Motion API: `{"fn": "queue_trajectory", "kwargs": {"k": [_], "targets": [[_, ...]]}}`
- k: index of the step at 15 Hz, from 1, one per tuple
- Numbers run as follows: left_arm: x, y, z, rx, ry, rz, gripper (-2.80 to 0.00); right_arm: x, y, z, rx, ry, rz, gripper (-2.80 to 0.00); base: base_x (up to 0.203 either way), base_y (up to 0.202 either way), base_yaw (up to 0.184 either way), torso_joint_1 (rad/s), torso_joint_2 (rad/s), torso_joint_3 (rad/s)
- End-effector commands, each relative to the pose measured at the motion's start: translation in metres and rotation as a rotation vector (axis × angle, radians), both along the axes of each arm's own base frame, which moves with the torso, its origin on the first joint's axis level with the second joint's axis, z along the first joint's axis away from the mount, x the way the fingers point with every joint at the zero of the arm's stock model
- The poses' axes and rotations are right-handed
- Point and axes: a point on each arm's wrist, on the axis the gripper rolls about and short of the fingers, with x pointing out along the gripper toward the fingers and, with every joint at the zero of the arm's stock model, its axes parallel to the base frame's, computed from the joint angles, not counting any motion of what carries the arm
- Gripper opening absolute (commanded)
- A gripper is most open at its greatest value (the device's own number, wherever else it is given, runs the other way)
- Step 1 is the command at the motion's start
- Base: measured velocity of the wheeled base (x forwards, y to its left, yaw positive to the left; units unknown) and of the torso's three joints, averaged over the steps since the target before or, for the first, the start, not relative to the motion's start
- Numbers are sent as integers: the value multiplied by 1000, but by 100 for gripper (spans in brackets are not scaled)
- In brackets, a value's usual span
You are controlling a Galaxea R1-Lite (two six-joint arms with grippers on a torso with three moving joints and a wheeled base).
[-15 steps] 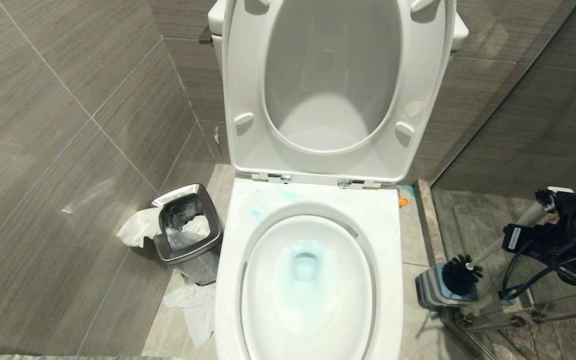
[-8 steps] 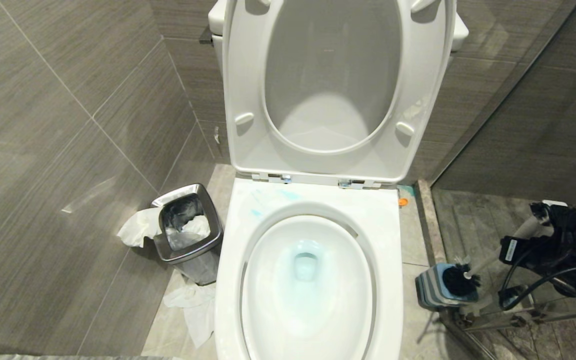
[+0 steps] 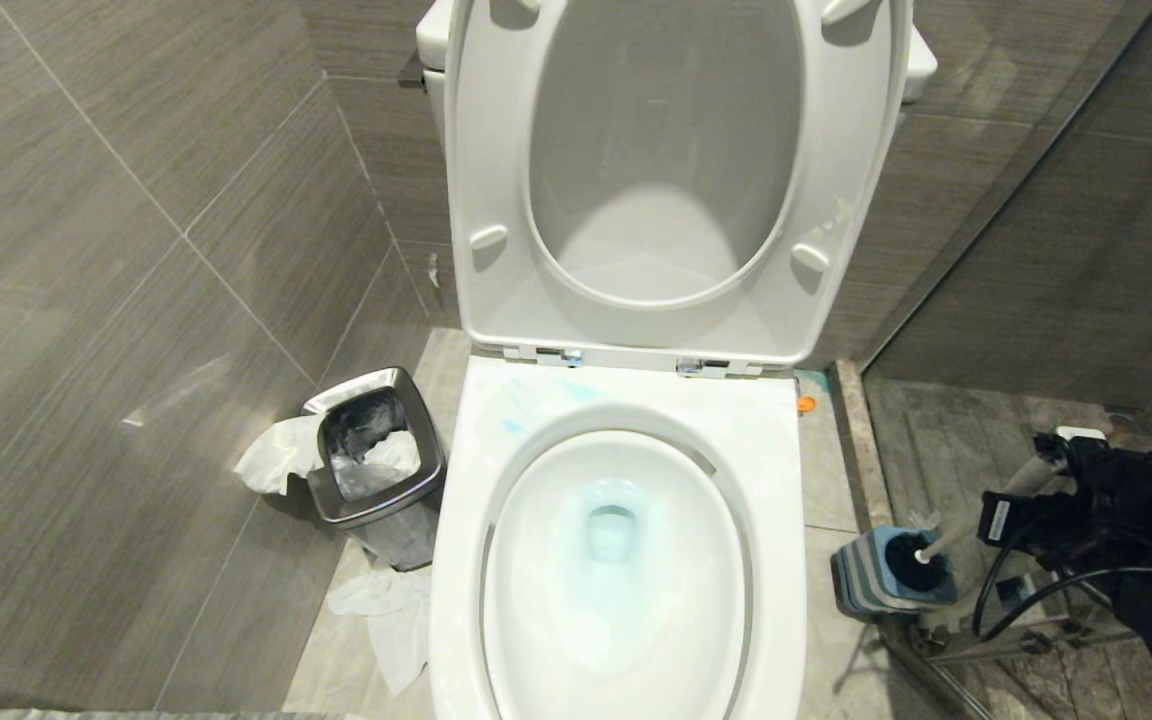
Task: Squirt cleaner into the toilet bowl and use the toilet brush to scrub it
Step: Put the toilet brush back
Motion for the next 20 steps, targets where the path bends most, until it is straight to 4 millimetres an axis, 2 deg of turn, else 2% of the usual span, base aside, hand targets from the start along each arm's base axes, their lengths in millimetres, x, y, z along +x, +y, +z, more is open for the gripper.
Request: {"fn": "queue_trajectory", "kwargs": {"k": [1, 3, 7, 13, 17, 20], "targets": [[0, 0, 0, 0, 2, 0, -280, -1, 0, -4, 2, 10, -1, 0, 0, 0, 0, 0, 0, 0], [0, 0, 0, 0, 2, 0, -280, -5, 1, 1, -2, 3, 6, 0, 0, 0, 0, 0, 0, 0], [0, 0, 0, 0, 2, 0, -280, -24, 7, 11, -9, 7, 65, 0, 0, 0, 0, 0, 0, 0], [0, 0, 0, 0, 3, 0, -280, -64, 17, 30, -37, 1, 115, 0, 0, 0, 0, 0, 0, 0], [0, 0, 0, 0, 2, 0, -280, -81, 22, 62, -87, -121, 167, 0, 0, 0, 0, 0, 0, 0], [0, 0, 0, 0, 2, 0, -280, -79, 23, 95, -121, -264, 221, 0, 0, 0, 0, 0, 0, 0]]}}
